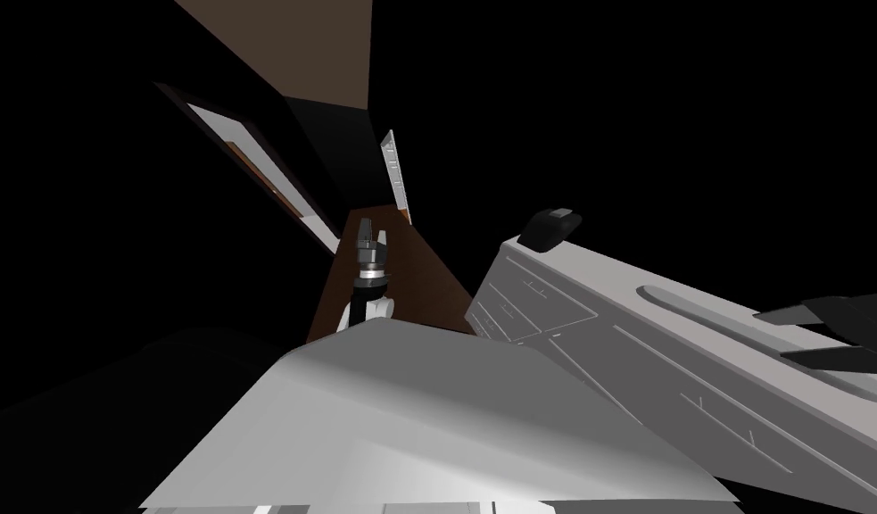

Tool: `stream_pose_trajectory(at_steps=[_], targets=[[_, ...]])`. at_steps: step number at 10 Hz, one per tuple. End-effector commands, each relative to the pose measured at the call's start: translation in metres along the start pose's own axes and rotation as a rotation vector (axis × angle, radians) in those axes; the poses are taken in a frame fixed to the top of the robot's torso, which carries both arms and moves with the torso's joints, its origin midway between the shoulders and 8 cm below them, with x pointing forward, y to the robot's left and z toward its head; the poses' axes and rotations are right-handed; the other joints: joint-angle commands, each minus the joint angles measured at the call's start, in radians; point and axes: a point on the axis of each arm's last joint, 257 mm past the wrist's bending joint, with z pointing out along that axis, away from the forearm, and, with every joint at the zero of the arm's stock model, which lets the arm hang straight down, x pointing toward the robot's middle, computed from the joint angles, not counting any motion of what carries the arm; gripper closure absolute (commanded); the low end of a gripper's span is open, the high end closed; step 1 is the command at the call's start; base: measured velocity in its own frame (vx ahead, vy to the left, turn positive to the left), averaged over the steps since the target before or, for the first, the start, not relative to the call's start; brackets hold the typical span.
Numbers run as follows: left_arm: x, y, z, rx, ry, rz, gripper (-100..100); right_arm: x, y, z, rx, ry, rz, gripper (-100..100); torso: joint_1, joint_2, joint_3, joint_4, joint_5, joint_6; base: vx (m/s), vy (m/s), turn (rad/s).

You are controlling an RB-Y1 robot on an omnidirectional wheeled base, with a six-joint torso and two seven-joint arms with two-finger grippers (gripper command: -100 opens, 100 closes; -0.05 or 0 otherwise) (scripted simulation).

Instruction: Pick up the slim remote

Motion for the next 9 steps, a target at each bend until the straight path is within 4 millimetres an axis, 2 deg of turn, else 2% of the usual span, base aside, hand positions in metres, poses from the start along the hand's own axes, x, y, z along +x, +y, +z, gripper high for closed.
stream_pose_trajectory(at_steps=[1,4,6,8,9], targets=[[0.000,0.000,0.000,0.000,0.000,0.000,0,0.014,0.006,0.010,-0.018,0.012,0.012,-100,0.000,0.000,0.000,0.000,0.000,0.000,0.016,0.015,0.075],[0.000,0.000,0.000,0.000,0.000,0.000,0,0.007,0.002,0.004,0.002,-0.009,0.002,-100,0.000,0.000,0.000,0.000,0.000,0.000,0.004,0.004,0.007],[0.000,0.000,0.000,0.000,0.000,0.000,0,0.019,0.009,0.022,-0.023,-0.010,0.013,-100,0.000,0.001,0.000,0.000,0.000,0.000,0.010,0.013,0.105],[0.000,0.000,0.000,0.000,0.000,0.000,0,0.017,0.007,0.019,-0.014,-0.010,0.010,-100,0.000,0.000,0.000,0.000,0.000,0.000,0.006,0.007,0.018],[0.000,0.000,0.000,0.000,0.000,0.000,0,0.017,0.007,0.019,-0.014,-0.010,0.010,100,0.000,0.000,0.000,0.000,0.000,0.000,0.000,0.000,0.000]])
